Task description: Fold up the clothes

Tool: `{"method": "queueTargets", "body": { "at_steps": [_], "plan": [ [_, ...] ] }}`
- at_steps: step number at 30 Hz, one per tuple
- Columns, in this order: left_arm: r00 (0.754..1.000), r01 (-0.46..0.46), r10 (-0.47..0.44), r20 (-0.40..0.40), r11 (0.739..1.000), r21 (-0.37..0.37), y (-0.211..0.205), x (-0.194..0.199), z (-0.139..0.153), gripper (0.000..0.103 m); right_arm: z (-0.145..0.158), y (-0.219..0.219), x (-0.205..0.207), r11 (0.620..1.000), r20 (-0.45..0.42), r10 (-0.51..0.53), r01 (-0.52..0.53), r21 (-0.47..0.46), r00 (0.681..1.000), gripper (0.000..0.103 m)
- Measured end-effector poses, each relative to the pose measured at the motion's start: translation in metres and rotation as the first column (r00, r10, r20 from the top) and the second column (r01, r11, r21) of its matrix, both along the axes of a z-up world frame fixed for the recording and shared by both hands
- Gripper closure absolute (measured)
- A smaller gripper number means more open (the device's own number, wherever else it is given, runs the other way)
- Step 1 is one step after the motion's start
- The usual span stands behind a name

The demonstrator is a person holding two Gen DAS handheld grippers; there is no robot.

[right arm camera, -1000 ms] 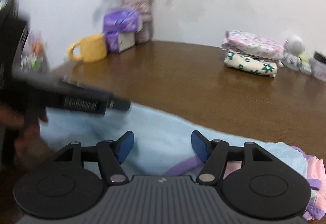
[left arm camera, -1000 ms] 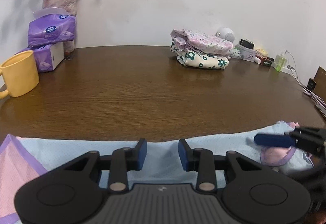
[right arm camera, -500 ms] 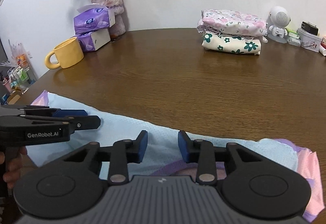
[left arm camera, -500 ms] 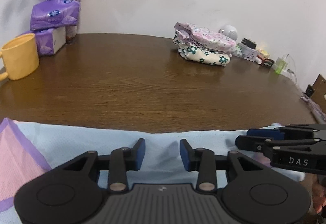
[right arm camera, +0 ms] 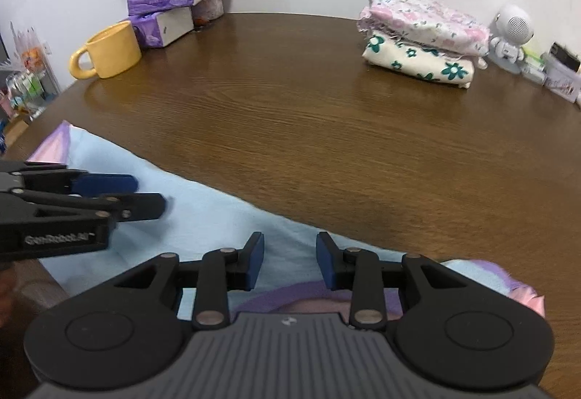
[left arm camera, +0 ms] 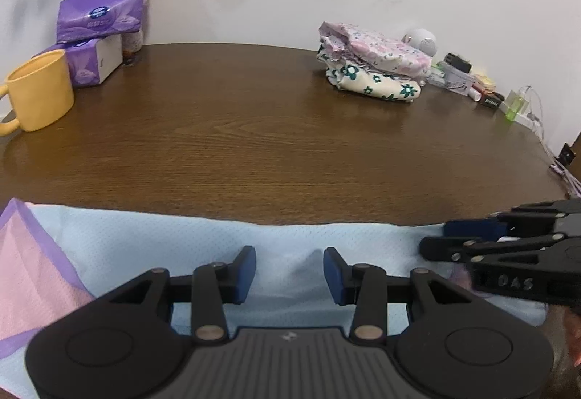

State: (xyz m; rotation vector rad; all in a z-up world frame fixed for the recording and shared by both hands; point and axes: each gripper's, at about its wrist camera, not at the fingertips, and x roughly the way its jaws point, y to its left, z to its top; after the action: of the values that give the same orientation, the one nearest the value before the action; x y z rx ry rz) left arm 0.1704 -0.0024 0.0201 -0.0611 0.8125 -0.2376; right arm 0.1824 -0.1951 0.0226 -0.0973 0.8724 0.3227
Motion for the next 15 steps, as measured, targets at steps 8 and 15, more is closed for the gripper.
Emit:
{"method": "queueTargets", "body": {
  "at_steps": [8,15],
  "plan": [
    [1.0,-0.014,0.014,0.006,1.0,0.021,-0.004,-0.002,0.0,0.063,0.001,-0.029,-0.003,0.999,0.007,-0.021,0.021,-0.027,1.0,0.07],
    [1.0,-0.02,0.019,0.012,0.999,0.029,-0.006,-0.003,0.0,0.063,-0.004,-0.071,-0.005,0.997,-0.001,-0.078,0.078,-0.014,0.997,0.071]
  ]
}}
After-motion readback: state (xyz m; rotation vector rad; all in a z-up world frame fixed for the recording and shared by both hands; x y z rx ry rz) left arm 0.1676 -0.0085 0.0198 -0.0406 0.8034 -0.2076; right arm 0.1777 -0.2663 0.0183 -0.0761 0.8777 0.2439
